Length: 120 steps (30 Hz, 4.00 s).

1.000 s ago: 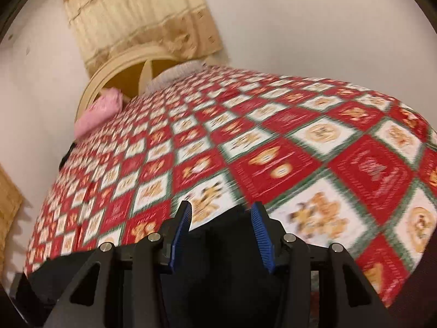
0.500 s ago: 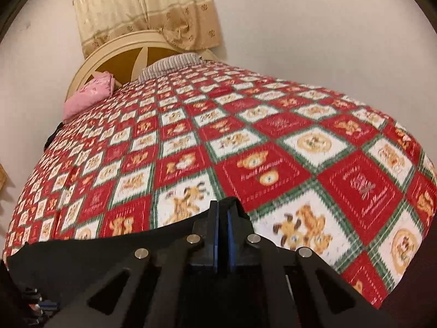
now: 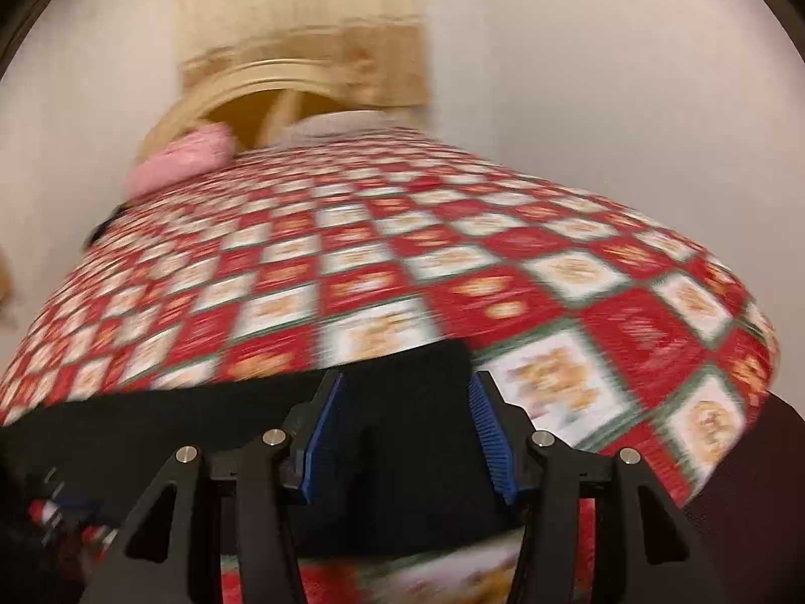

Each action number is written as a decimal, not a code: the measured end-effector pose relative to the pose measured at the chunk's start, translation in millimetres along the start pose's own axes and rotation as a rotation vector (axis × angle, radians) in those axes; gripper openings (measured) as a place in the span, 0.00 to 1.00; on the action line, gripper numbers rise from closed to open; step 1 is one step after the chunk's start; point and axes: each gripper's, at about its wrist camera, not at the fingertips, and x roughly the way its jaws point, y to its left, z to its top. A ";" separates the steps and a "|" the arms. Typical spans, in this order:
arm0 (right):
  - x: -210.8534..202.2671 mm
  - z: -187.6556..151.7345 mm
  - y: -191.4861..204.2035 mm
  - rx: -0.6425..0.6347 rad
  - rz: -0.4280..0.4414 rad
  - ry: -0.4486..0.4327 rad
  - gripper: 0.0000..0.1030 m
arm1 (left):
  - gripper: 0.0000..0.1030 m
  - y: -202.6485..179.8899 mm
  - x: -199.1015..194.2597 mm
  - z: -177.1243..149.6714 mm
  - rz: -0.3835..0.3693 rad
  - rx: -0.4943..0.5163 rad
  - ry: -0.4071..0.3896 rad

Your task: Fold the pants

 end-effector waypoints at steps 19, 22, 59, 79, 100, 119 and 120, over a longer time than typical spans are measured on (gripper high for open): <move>16.0 -52.7 39.6 -0.110 0.026 0.111 0.52 | 0.38 -5.4 -5.6 1.1 0.025 -0.005 0.006; 5.5 -51.9 31.6 -0.065 0.051 0.093 0.52 | 0.46 -5.2 -16.6 3.8 0.045 0.000 -0.030; 15.3 -93.1 153.0 -0.265 0.206 0.169 0.57 | 0.65 34.7 -50.7 -54.4 0.073 -0.143 -0.021; -30.4 -25.8 -73.3 0.360 0.096 -0.026 0.57 | 0.68 52.0 -24.9 -22.7 0.201 -0.097 -0.042; 10.2 -51.9 -85.6 0.441 0.181 0.077 0.22 | 0.74 56.2 -23.8 -23.7 0.177 -0.138 -0.049; -55.0 19.4 66.7 0.081 0.297 -0.094 0.12 | 0.74 86.6 -91.8 -59.3 0.196 -0.331 -0.176; -55.4 21.0 80.9 0.051 0.310 -0.093 0.12 | 0.74 87.4 -93.7 -60.9 0.194 -0.336 -0.181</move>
